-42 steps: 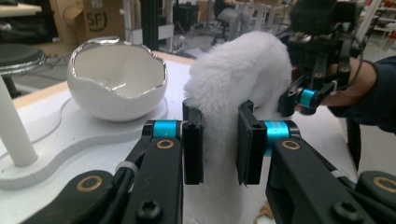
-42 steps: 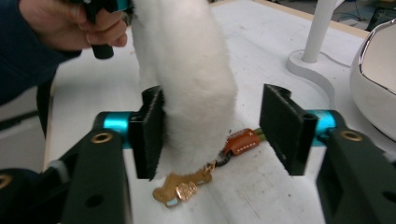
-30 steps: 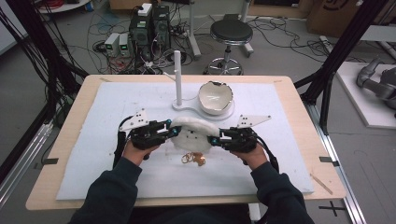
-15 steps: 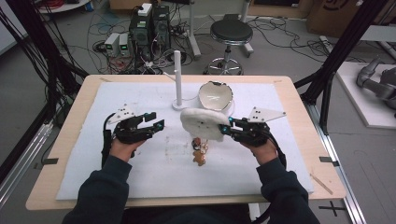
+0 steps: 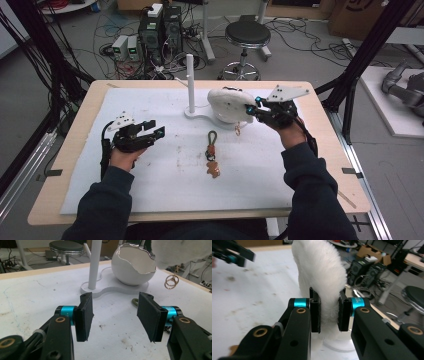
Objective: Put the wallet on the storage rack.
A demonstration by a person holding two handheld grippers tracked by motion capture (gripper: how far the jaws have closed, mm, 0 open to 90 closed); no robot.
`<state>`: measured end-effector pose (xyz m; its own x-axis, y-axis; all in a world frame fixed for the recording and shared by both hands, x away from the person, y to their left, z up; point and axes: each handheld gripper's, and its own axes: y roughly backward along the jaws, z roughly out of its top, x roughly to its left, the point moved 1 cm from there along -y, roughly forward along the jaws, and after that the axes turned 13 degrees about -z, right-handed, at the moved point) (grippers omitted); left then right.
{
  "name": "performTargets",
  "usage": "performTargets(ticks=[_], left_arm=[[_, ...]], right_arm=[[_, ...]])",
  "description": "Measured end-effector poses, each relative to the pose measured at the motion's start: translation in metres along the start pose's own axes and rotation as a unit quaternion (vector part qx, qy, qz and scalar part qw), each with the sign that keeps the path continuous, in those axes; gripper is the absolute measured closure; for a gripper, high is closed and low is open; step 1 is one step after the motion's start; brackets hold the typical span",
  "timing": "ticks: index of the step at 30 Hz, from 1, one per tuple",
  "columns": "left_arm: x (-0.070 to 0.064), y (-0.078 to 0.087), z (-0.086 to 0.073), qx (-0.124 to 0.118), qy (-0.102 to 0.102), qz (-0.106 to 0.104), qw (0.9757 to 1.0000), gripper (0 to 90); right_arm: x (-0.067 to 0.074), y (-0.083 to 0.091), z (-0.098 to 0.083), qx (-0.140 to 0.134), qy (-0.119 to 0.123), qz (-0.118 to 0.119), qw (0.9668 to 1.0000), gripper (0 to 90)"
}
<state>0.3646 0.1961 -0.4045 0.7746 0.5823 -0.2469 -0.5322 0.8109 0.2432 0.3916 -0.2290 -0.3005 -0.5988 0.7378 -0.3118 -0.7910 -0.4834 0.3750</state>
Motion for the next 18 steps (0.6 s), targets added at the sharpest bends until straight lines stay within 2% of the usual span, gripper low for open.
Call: performTargets(ticks=[3, 4, 6, 8, 11, 18], left_arm=[[0.000, -0.001, 0.000, 0.000, 0.002, 0.000, 1.0000, 46.4], [0.000, -0.001, -0.001, 0.000, 0.002, -0.001, 1.0000, 46.4], [0.000, -0.001, -0.001, 0.001, 0.002, -0.001, 1.0000, 46.4], [0.001, -0.001, -0.002, 0.002, 0.005, -0.002, 1.0000, 46.4], [0.002, -0.002, -0.003, 0.003, 0.006, -0.002, 1.0000, 46.4], [0.002, -0.002, -0.003, 0.001, 0.009, -0.005, 0.9999, 46.6]], right_arm=[[-0.007, -0.009, 0.010, 0.018, 0.024, -0.011, 0.9995, 77.8], [-0.010, -0.015, 0.018, 0.025, 0.042, -0.016, 0.9987, 77.8], [-0.011, -0.017, 0.020, 0.027, 0.046, -0.018, 0.9984, 77.8], [-0.013, -0.022, 0.028, 0.037, 0.068, -0.024, 0.9967, 77.8], [-0.015, -0.028, 0.038, 0.050, 0.087, -0.029, 0.9945, 77.8], [-0.028, -0.033, 0.050, 0.038, 0.082, -0.044, 0.9950, 77.8]])
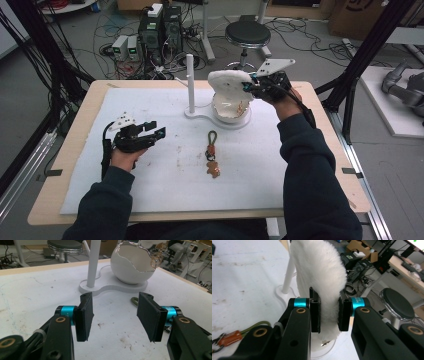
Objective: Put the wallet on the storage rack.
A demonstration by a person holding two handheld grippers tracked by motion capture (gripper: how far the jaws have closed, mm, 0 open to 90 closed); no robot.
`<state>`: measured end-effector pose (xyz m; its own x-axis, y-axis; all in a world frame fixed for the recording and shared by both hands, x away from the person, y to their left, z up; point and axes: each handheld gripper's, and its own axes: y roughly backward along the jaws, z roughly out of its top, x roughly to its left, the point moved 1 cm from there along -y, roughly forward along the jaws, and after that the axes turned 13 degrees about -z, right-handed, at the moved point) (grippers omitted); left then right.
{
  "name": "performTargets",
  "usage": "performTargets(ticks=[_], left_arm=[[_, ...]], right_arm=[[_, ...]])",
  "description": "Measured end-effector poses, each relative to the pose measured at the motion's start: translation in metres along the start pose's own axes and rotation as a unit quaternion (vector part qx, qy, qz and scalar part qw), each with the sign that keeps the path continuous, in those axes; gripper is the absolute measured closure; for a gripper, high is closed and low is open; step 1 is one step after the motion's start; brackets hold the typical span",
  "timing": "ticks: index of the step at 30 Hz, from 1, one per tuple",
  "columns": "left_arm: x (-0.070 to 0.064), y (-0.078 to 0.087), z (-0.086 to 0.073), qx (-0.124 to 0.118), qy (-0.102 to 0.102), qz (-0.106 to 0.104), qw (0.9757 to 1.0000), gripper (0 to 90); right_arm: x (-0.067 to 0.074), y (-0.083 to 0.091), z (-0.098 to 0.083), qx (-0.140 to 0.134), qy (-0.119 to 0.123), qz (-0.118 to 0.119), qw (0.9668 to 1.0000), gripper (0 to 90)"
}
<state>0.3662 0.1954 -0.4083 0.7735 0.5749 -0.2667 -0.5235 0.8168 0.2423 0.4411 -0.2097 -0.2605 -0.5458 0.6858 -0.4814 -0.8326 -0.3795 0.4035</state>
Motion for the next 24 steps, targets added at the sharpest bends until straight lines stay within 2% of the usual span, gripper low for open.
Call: performTargets(ticks=[2, 4, 8, 10, 12, 14, 18, 20, 24], left_arm=[[0.000, 0.000, 0.000, 0.002, -0.001, 0.000, 1.0000, 46.6], [0.000, 0.000, 0.000, 0.002, -0.001, -0.001, 1.0000, 46.6], [0.000, 0.000, -0.001, 0.001, 0.000, -0.002, 1.0000, 46.6], [0.001, 0.000, -0.001, 0.001, 0.002, -0.002, 1.0000, 46.6], [0.001, 0.000, -0.001, 0.002, 0.002, -0.002, 1.0000, 46.6], [0.001, 0.000, -0.001, 0.002, 0.002, -0.003, 1.0000, 46.6], [0.001, -0.001, -0.001, 0.002, 0.003, -0.004, 1.0000, 46.6], [0.001, -0.001, -0.001, 0.001, 0.003, -0.004, 1.0000, 46.6], [0.001, -0.001, -0.001, 0.001, 0.005, -0.006, 1.0000, 46.6]], right_arm=[[-0.002, -0.002, 0.001, 0.000, 0.004, -0.005, 1.0000, 77.8], [-0.003, -0.007, -0.002, 0.013, 0.017, -0.010, 0.9997, 77.7], [0.000, -0.019, -0.010, 0.054, 0.062, -0.017, 0.9965, 77.6], [0.001, -0.020, -0.011, 0.056, 0.071, -0.016, 0.9957, 77.6], [0.006, -0.023, -0.011, 0.064, 0.097, -0.023, 0.9930, 77.5], [0.011, -0.029, -0.013, 0.078, 0.129, -0.027, 0.9883, 77.4], [0.024, -0.043, -0.015, 0.107, 0.174, -0.030, 0.9783, 77.2], [0.026, -0.046, -0.015, 0.109, 0.178, -0.032, 0.9775, 77.2], [0.036, -0.058, -0.014, 0.126, 0.197, -0.037, 0.9715, 77.3]])
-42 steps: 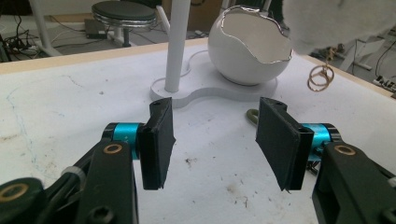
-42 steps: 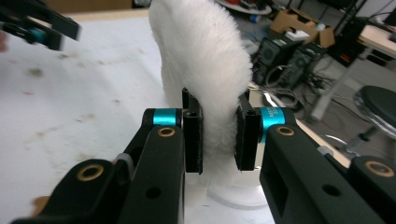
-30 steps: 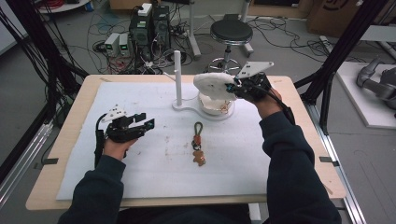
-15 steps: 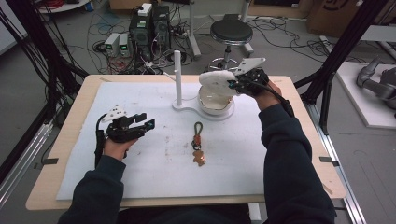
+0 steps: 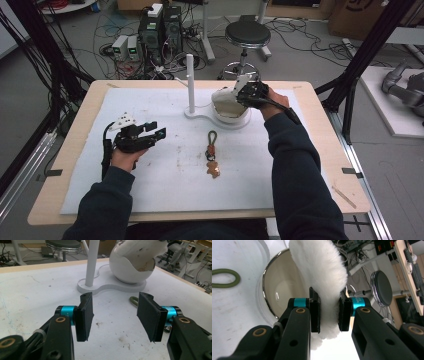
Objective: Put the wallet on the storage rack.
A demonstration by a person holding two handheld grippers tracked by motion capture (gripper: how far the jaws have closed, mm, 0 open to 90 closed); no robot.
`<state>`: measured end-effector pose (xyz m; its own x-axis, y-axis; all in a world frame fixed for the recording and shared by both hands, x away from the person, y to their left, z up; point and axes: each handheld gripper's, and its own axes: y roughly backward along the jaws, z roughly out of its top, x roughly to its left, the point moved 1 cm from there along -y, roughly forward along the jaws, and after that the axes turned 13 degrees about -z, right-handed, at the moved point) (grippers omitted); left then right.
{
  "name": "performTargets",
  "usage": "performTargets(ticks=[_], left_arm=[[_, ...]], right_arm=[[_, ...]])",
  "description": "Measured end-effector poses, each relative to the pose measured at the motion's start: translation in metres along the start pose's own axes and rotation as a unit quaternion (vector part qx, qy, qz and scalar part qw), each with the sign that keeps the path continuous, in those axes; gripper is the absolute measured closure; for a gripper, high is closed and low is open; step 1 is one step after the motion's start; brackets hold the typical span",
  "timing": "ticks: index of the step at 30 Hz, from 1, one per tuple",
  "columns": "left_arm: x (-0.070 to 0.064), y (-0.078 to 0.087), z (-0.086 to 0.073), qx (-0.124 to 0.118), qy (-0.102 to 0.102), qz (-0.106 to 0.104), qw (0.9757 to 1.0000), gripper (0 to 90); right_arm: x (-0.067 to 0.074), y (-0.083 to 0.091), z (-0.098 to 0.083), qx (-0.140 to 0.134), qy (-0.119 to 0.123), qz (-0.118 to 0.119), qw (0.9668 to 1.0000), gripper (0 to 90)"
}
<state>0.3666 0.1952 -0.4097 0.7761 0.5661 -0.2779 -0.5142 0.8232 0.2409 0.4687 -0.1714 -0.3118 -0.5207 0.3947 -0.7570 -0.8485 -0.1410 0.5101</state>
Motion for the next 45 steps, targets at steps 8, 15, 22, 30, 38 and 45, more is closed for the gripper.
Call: performTargets(ticks=[8, 15, 22, 30, 38, 45], left_arm=[[0.000, -0.002, -0.001, 0.002, -0.001, -0.004, 1.0000, 46.6], [0.000, -0.001, -0.001, 0.001, 0.002, -0.005, 1.0000, 46.6], [0.000, -0.002, -0.001, 0.002, 0.001, -0.008, 1.0000, 46.6], [0.001, -0.002, -0.003, 0.002, 0.006, -0.009, 0.9999, 46.5], [0.001, -0.003, -0.003, 0.002, 0.005, -0.009, 0.9999, 46.5], [0.001, -0.003, -0.003, 0.003, 0.006, -0.010, 0.9999, 46.4]], right_arm=[[0.003, -0.007, 0.008, 0.037, 0.017, -0.021, 0.9990, 78.6], [0.005, 0.000, 0.022, 0.077, 0.051, -0.037, 0.9950, 79.1], [0.019, -0.013, 0.030, 0.092, 0.069, -0.019, 0.9932, 78.9], [0.018, -0.030, 0.016, 0.051, 0.002, -0.001, 0.9987, 77.8], [0.017, -0.036, -0.004, -0.017, -0.111, 0.042, 0.9928, 75.1], [0.013, -0.034, -0.033, -0.071, -0.228, 0.092, 0.9666, 55.5]])
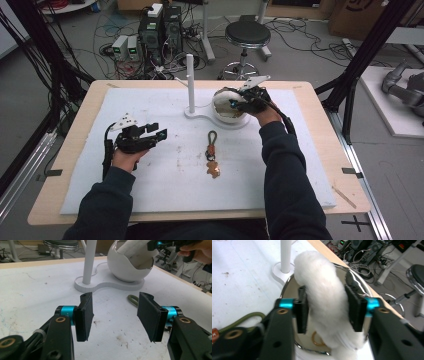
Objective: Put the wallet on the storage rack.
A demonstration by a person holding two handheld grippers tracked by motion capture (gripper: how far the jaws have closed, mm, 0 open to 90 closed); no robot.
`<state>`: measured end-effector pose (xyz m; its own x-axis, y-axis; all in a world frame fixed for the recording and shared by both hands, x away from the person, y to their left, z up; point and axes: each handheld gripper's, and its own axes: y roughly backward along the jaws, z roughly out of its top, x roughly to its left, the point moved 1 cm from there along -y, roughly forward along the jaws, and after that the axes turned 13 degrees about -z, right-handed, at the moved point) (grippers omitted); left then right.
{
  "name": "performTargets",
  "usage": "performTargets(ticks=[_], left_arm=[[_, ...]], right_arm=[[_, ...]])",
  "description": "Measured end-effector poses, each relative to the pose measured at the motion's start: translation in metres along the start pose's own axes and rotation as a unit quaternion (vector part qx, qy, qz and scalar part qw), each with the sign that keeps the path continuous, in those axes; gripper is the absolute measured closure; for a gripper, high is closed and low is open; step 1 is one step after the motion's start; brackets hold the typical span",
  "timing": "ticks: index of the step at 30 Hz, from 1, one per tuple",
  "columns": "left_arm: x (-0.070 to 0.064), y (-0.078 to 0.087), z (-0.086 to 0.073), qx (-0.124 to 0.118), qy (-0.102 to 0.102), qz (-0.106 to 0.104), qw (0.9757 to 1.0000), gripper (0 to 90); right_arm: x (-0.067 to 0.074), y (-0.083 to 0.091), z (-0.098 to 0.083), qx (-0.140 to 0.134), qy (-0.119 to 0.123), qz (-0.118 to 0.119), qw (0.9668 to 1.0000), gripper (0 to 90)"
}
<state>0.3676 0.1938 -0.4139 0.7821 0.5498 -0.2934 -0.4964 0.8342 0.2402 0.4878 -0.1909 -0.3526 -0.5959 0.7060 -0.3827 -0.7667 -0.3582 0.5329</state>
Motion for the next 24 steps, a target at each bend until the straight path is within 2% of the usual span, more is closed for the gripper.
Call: performTargets(ticks=[2, 3, 4, 5, 6, 7, 9, 11, 13, 15, 16, 17, 18, 20, 24], left_arm=[[0.000, 0.000, 0.000, -0.001, 0.001, 0.000, 1.0000, 46.4], [0.000, 0.001, 0.000, -0.001, 0.001, 0.001, 1.0000, 46.3], [0.000, 0.001, 0.000, -0.001, 0.001, 0.000, 1.0000, 46.3], [0.000, 0.001, 0.000, -0.001, 0.001, 0.000, 1.0000, 46.4], [0.000, 0.000, 0.000, -0.001, 0.001, 0.000, 1.0000, 46.4], [0.000, 0.000, 0.000, -0.001, 0.000, 0.000, 1.0000, 46.4], [0.000, 0.000, 0.000, 0.000, -0.001, 0.000, 1.0000, 46.4], [0.000, 0.000, 0.000, 0.001, -0.001, -0.001, 1.0000, 46.3], [-0.001, 0.000, 0.000, 0.000, -0.001, -0.001, 1.0000, 46.4], [0.000, 0.000, 0.000, 0.001, -0.001, 0.000, 1.0000, 46.3], [0.000, 0.000, 0.000, 0.000, -0.001, 0.000, 1.0000, 45.9], [-0.001, 0.000, 0.000, -0.003, 0.002, 0.000, 1.0000, 45.3], [-0.001, 0.000, 0.000, -0.004, 0.002, 0.000, 1.0000, 43.8], [-0.001, 0.001, 0.000, -0.007, -0.001, 0.001, 1.0000, 40.8], [-0.002, 0.002, 0.002, -0.016, -0.011, 0.018, 0.9996, 28.7]], right_arm=[[-0.002, 0.004, 0.000, -0.002, 0.002, -0.004, 1.0000, 54.5], [-0.004, 0.009, 0.000, -0.003, 0.010, -0.007, 0.9999, 59.4], [-0.004, 0.009, 0.000, -0.003, 0.010, -0.007, 0.9999, 59.4], [-0.006, 0.011, -0.002, -0.010, 0.011, 0.001, 0.9999, 66.0], [-0.006, 0.011, -0.002, -0.010, 0.011, 0.001, 0.9999, 66.0], [-0.006, 0.011, -0.002, -0.011, 0.018, 0.004, 0.9998, 70.0], [-0.001, 0.011, -0.002, -0.008, 0.029, 0.007, 0.9995, 75.0], [0.001, 0.008, 0.000, -0.005, 0.038, -0.002, 0.9993, 75.9], [0.004, 0.006, 0.001, -0.002, 0.042, 0.004, 0.9991, 75.8], [0.004, 0.007, 0.001, -0.001, 0.035, 0.009, 0.9993, 67.7], [0.001, 0.010, 0.001, -0.008, 0.012, 0.007, 0.9999, 55.1], [-0.003, 0.014, 0.000, -0.016, -0.010, 0.001, 0.9998, 49.3], [-0.008, 0.022, -0.001, -0.025, -0.030, -0.004, 0.9992, 46.9], [-0.015, 0.033, -0.003, -0.029, -0.050, -0.016, 0.9982, 42.4], [-0.027, 0.057, -0.011, -0.014, -0.066, -0.028, 0.9973, 36.7]])
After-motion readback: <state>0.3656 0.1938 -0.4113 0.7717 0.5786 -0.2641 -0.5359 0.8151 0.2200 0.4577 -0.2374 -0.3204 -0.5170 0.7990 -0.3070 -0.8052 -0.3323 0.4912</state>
